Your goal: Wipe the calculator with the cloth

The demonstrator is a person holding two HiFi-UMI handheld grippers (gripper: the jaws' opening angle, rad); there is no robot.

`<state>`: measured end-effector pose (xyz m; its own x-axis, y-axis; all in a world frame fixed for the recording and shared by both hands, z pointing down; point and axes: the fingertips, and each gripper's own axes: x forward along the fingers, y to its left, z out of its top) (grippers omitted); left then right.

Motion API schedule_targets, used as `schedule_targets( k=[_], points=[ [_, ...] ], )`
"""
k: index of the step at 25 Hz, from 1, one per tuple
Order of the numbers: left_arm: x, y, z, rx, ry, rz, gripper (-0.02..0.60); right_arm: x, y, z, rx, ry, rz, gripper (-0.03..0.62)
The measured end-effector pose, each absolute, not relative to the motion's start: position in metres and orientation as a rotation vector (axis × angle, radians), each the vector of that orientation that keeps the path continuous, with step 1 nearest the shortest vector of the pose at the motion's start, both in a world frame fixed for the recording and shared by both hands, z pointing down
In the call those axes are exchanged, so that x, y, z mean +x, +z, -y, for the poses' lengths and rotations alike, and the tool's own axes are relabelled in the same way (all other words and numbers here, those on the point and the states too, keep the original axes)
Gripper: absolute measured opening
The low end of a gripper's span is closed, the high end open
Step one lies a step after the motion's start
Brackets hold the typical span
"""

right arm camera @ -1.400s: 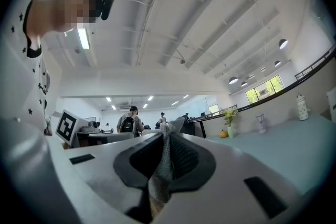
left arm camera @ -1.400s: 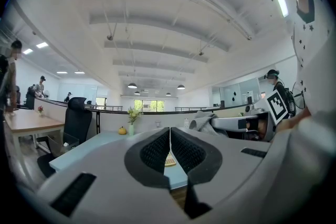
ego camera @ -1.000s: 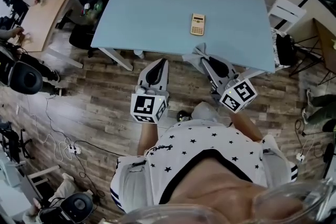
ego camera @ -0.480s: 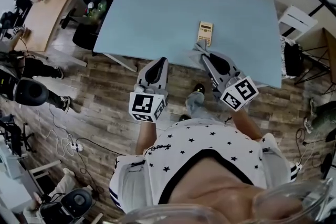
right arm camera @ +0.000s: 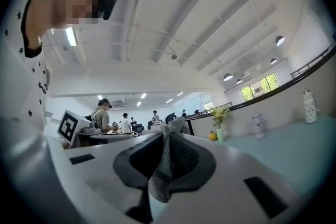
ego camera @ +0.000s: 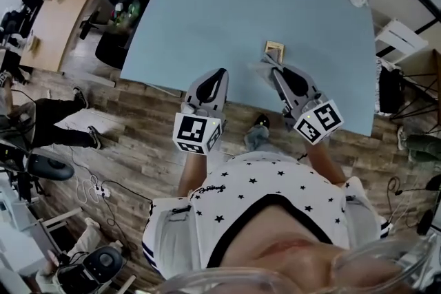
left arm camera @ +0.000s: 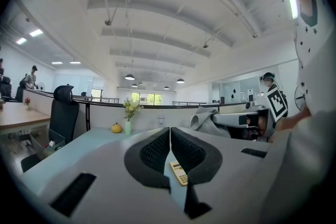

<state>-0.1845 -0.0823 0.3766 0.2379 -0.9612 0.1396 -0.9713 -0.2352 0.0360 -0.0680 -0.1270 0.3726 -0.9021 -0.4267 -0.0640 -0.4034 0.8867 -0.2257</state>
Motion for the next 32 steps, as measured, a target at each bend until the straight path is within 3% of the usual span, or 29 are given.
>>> schedule_targets(
  k=[17, 32],
  points=[
    [-0.172, 0.392, 0.19, 2.396, 0.156, 1.811, 0.032, -0.017, 0.413, 0.246, -0.903, -0.34, -2.986, 0.031],
    [-0.2, 0.403, 0.218, 2.394, 0.266, 1.732, 0.032, -0.041, 0.5, 0.31, -1.094, -0.356, -3.176, 0.031]
  ],
)
